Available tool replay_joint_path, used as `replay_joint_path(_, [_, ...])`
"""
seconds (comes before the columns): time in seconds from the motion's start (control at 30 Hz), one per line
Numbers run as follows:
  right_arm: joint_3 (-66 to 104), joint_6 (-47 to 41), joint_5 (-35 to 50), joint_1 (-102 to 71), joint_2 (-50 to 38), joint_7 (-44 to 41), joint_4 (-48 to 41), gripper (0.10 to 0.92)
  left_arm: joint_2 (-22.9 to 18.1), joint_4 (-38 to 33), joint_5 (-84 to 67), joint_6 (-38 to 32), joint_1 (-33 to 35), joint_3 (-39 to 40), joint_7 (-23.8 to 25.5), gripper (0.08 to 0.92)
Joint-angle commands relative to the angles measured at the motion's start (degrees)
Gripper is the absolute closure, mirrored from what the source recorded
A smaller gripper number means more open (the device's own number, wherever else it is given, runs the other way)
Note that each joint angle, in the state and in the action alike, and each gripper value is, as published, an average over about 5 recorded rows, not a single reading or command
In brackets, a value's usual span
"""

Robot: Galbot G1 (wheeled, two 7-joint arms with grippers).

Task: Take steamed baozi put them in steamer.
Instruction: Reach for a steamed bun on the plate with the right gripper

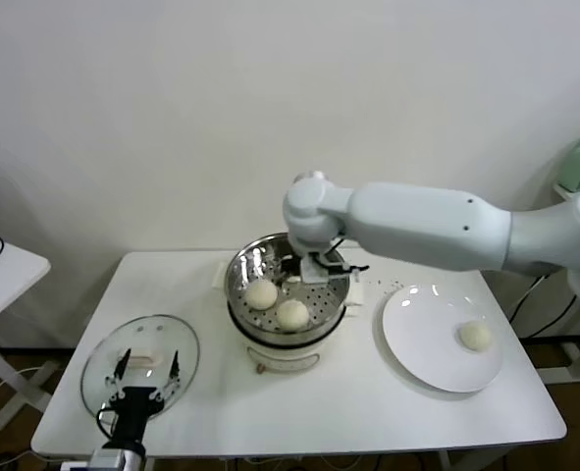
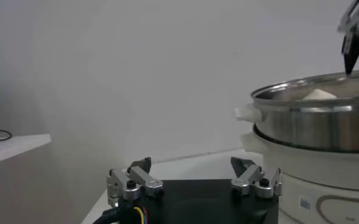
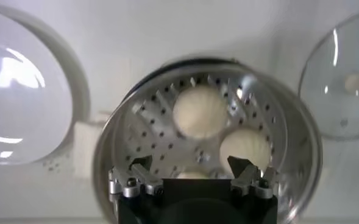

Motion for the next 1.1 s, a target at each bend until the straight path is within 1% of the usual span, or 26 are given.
replay_joint_path(0.03, [-6.2, -16.2, 21.6, 9.6, -14.1, 0.7, -3.8, 0.203, 1.0, -0.1, -2.0, 0.4, -1.0, 0.0, 0.1, 0.177])
replay_joint_path(0.07, [-8.3, -19.9, 27.0, 10.3, -16.4, 1.4, -4.5, 0.203, 0.9, -0.1, -2.0, 0.5, -1.3, 0.2, 0.1, 0.177])
replay_joint_path(0.13, [-11.1, -25.1, 34.0, 10.8, -20.3, 2.3, -5.6, 0.203, 0.7, -0.1, -1.9, 0.6, -1.9, 0.5, 0.1, 0.177])
replay_joint_path(0.2, [-12.4, -28.2, 37.4, 10.3, -24.4, 3.0, -7.0, 0.203, 0.7, -0.3, -2.0, 0.9, -2.3, 0.9, 0.2, 0.177])
replay_joint_path(0.23, [-12.4, -28.8, 37.5, 9.6, -26.2, 3.0, -7.8, 0.203, 0.8, -0.7, -2.5, 1.3, -2.4, 1.1, 0.2, 0.177])
replay_joint_path(0.3, [-11.8, -29.3, 36.2, 7.2, -29.9, 3.0, -9.3, 0.203, 1.3, -1.9, -3.9, 2.6, -2.1, 1.6, 0.4, 0.177])
replay_joint_path(0.43, [-7.0, -28.4, 29.3, -1.7, -36.0, 3.0, -12.2, 0.203, 1.8, -3.6, -5.2, 4.0, -1.6, 2.3, 0.6, 0.177])
replay_joint_path(0.6, [4.2, -27.1, 23.4, -15.2, -39.6, 3.3, -15.6, 0.203, 1.6, -3.4, -4.4, 4.0, -1.6, 2.4, 0.5, 0.177])
replay_joint_path(0.7, [10.3, -26.3, 20.6, -22.3, -39.6, 3.3, -18.6, 0.203, 1.5, -3.4, -4.2, 4.0, -1.4, 2.4, 0.5, 0.177])
replay_joint_path(0.83, [16.4, -24.9, 16.9, -29.6, -37.1, 3.3, -23.7, 0.203, 1.4, -3.3, -3.8, 3.9, -0.9, 2.2, 0.4, 0.177])
replay_joint_path(1.1, [17.3, -22.9, 13.1, -32.4, -31.2, 2.9, -29.8, 0.203, 0.7, -1.9, -3.0, 3.8, -0.7, 2.0, 0.2, 0.177])
